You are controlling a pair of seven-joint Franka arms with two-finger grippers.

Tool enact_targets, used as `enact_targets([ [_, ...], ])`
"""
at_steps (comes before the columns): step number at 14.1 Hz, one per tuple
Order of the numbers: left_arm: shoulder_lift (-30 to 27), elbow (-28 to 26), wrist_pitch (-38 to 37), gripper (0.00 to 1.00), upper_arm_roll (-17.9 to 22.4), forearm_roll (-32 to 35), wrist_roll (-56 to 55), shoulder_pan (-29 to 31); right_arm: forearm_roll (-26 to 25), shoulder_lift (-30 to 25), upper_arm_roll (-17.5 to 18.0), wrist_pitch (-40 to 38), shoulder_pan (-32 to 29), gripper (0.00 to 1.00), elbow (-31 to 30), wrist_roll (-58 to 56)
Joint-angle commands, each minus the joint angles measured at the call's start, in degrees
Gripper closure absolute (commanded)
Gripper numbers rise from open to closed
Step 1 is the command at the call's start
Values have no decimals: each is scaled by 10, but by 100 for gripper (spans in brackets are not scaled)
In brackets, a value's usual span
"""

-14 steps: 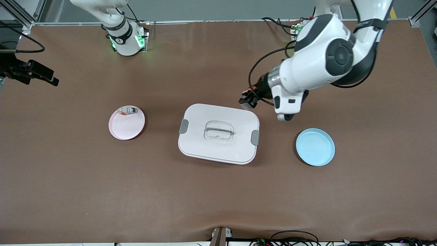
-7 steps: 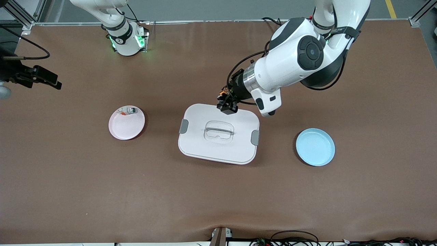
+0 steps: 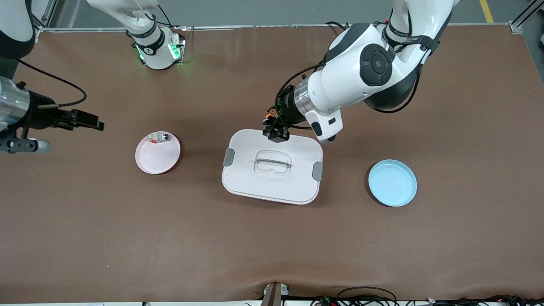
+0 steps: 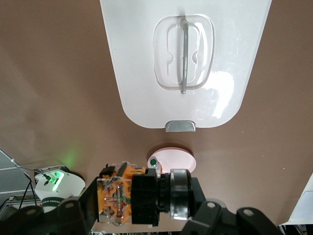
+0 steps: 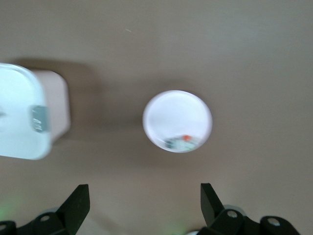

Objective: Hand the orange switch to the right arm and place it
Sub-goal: 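Carry the switch with the left gripper over the white box, then hold the switch with the left gripper while the right gripper reaches it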

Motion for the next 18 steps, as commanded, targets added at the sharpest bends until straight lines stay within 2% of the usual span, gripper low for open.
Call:
enact_targets([
  [1, 8, 15, 3, 100, 5, -3, -10, -11, 110, -40, 1, 80, 17, 0, -81, 49],
  [3, 13, 14, 3, 100, 7, -2, -9, -14, 188, -60, 1, 146, 32, 0, -140, 54],
  [5, 17, 14, 3, 100, 8, -2, -9, -14, 234, -61, 1, 180, 77, 0, -157, 55],
  [8, 20, 13, 3, 100, 6, 23, -8, -14, 315, -66, 3, 295, 159, 0, -183, 108],
  [14, 26, 14, 1, 100, 7, 24, -8, -14, 372, -25, 3, 477, 293, 0, -183, 163],
  [17, 24, 15, 2, 100, 7, 24, -8, -14, 380, -20, 4, 517, 307, 0, -198, 166],
  [18, 23, 15, 1, 100, 7, 24, -8, -14, 398, -20, 4, 535, 317, 0, -206, 166],
])
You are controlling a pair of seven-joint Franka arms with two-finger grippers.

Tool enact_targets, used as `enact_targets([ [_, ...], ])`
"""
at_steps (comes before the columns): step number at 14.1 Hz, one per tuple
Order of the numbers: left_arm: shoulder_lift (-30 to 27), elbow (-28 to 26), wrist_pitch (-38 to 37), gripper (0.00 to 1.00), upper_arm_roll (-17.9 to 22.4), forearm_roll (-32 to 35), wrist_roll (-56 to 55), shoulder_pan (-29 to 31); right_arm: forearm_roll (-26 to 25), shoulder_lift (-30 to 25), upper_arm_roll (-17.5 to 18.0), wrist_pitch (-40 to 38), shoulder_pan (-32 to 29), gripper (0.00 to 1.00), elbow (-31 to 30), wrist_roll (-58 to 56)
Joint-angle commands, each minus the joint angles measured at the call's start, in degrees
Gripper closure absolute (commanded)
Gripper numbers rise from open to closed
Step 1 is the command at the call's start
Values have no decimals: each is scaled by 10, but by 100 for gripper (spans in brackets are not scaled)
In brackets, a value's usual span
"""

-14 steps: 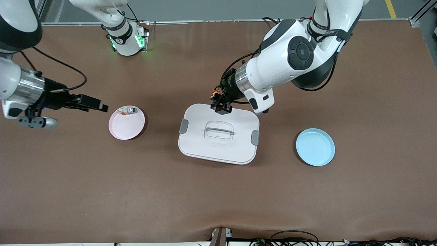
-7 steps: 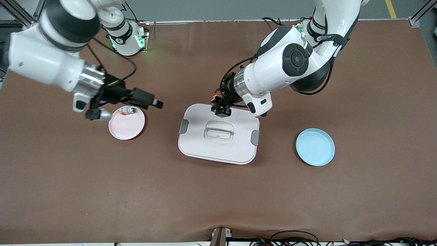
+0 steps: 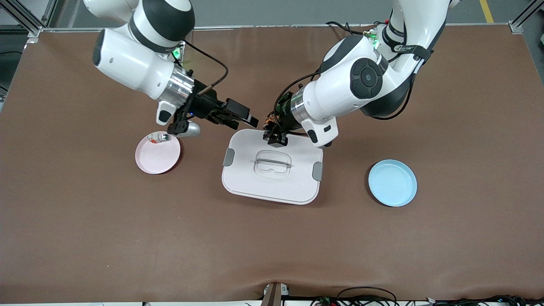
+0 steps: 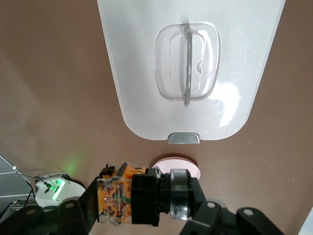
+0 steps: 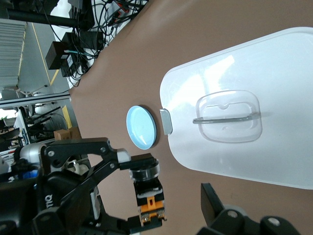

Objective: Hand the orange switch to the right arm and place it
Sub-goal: 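Hold the switch with the left gripper while the right gripper reaches it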

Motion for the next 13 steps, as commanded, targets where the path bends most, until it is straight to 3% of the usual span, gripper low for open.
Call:
enact_targets([
  [1, 2, 13, 1, 100, 5, 11, -9, -8, 44, -7, -7, 46, 23, 0, -28, -3],
  [13, 0, 13, 0, 100, 6, 15, -10, -8, 48, -9, -7, 114, 93, 0, -56, -29],
])
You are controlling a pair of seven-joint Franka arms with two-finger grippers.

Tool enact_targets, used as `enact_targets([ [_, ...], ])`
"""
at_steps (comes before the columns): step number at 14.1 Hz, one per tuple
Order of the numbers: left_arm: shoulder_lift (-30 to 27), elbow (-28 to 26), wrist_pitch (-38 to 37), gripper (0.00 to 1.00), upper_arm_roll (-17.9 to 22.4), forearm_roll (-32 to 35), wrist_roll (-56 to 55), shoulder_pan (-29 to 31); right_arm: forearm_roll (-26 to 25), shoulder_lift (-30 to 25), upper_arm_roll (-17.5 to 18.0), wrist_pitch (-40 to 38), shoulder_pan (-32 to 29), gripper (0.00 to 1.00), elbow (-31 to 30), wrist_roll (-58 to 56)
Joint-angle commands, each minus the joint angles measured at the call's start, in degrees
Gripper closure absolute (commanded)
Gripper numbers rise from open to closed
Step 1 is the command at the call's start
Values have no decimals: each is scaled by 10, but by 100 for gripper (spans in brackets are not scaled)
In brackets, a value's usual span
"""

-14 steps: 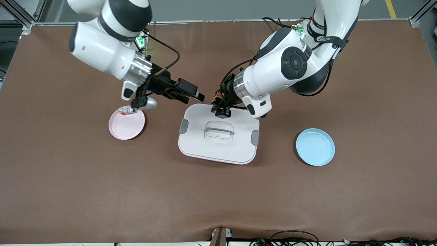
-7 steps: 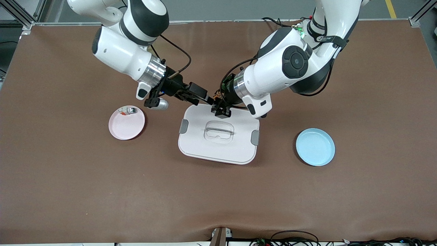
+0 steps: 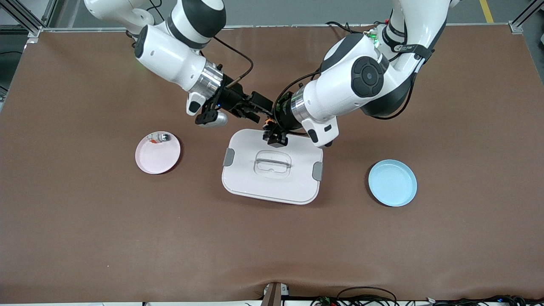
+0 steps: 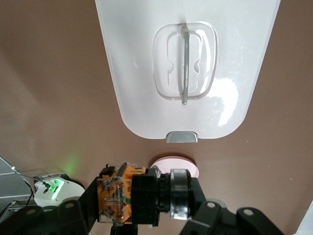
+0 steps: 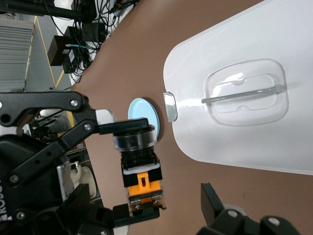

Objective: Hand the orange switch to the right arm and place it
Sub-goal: 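Hold the switch with the left gripper while the right gripper reaches it, then grasp the switch with the right gripper and open the left gripper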

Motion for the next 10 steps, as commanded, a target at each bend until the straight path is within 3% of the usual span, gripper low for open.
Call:
enact_targets([
  [1, 1, 9, 1, 100, 5, 12, -10, -8, 17, -11, -5, 7, 13, 1, -9, -24],
  [3, 0, 10, 1, 100, 5, 12, -9, -8, 17, -10, -5, 7, 14, 15, -6, -25],
  [6, 2, 9, 1, 100, 5, 17, -10, -8, 17, -1, -5, 23, 17, 28, -4, -26],
  [10, 2, 9, 1, 100, 4, 18, -10, -8, 17, 11, -5, 24, 17, 33, 6, -26],
])
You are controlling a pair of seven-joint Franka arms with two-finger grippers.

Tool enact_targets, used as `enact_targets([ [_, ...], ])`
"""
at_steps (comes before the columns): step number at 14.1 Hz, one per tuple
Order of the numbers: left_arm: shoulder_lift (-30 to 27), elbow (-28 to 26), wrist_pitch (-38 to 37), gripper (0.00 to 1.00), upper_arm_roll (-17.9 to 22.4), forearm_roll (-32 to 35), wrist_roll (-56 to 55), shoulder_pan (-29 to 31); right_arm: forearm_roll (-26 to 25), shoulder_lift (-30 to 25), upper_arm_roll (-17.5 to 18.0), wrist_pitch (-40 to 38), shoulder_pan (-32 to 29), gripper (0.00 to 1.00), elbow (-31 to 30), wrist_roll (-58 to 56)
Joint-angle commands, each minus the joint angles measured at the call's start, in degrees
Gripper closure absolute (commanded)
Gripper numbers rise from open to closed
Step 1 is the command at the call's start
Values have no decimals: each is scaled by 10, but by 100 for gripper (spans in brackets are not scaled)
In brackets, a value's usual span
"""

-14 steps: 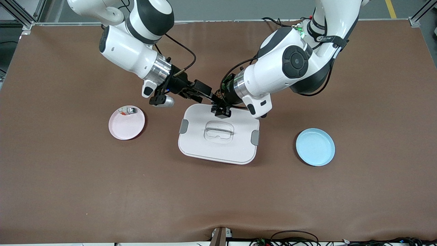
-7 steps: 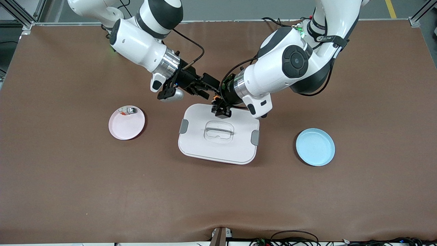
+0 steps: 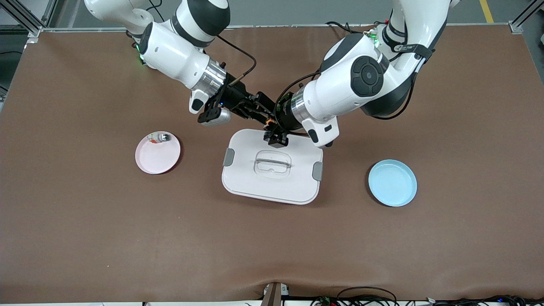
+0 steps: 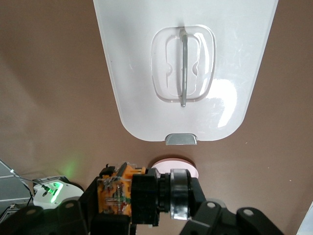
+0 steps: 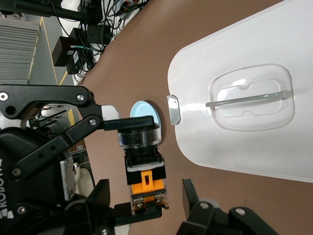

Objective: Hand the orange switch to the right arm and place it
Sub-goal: 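Grasp the switch with the right gripper and open the left gripper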

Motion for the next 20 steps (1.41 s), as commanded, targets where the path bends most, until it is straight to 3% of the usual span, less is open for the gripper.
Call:
enact_targets([
  [1, 2, 9, 1, 100, 4, 12, -10, -8, 17, 13, -4, 10, 8, 33, 12, -12],
  [3, 2, 9, 1, 100, 4, 12, -10, -8, 17, 26, -4, 24, 9, 33, 17, -12],
  [4, 2, 9, 1, 100, 4, 12, -10, -8, 17, 31, -4, 33, 10, 40, 19, -12],
  [5, 2, 9, 1, 100, 4, 12, -10, -8, 16, 33, -4, 35, 11, 61, 20, -12],
  [6, 2, 10, 1, 100, 4, 12, -10, -8, 17, 34, -4, 34, 10, 100, 22, -11],
  [12, 1, 10, 1, 100, 4, 12, -10, -8, 19, 33, -4, 30, 8, 100, 26, -3],
  [13, 1, 10, 1, 92, 4, 12, -10, -8, 19, 33, -4, 30, 8, 100, 28, -2],
  [14, 0, 9, -1, 76, 4, 12, -8, -7, 19, 32, -4, 29, 7, 100, 30, -2],
  [15, 0, 9, -3, 42, 5, 13, -5, -5, 19, 31, -4, 29, 7, 100, 33, -2],
  [16, -1, 10, -3, 0, 5, 19, -3, -6, 20, 31, -4, 28, 6, 100, 33, -2],
  [20, -16, 11, -4, 0, 2, 49, 3, 4, 13, 28, -8, 26, 0, 100, 33, -10],
])
